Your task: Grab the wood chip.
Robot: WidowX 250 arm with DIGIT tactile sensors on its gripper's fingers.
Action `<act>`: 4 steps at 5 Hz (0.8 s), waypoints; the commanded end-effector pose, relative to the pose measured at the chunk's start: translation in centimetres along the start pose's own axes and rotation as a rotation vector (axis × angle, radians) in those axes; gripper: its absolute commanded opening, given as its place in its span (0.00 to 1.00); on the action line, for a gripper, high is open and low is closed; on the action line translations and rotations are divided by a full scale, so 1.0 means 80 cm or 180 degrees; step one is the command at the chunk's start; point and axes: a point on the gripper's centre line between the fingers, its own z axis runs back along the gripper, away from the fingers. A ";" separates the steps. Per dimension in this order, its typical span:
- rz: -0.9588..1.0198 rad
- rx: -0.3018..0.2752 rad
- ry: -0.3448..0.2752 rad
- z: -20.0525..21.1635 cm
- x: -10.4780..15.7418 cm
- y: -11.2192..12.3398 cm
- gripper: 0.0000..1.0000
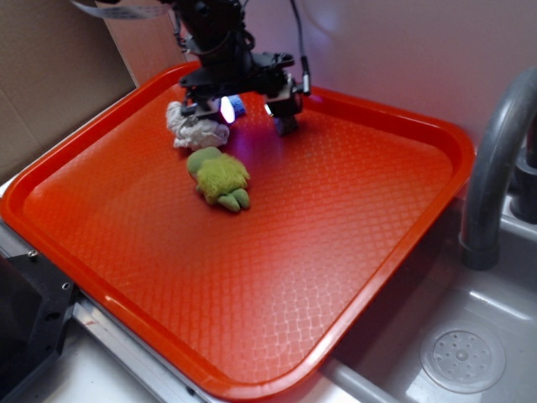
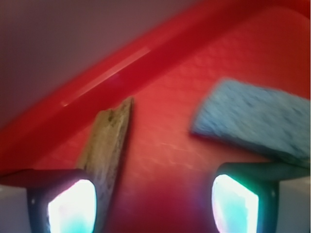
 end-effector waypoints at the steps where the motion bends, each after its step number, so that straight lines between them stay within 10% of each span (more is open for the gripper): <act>1: -0.0418 -0.0125 -0.0031 -0.009 0.010 -0.012 1.00; 4: -0.0600 -0.0042 0.0044 -0.025 0.001 -0.017 1.00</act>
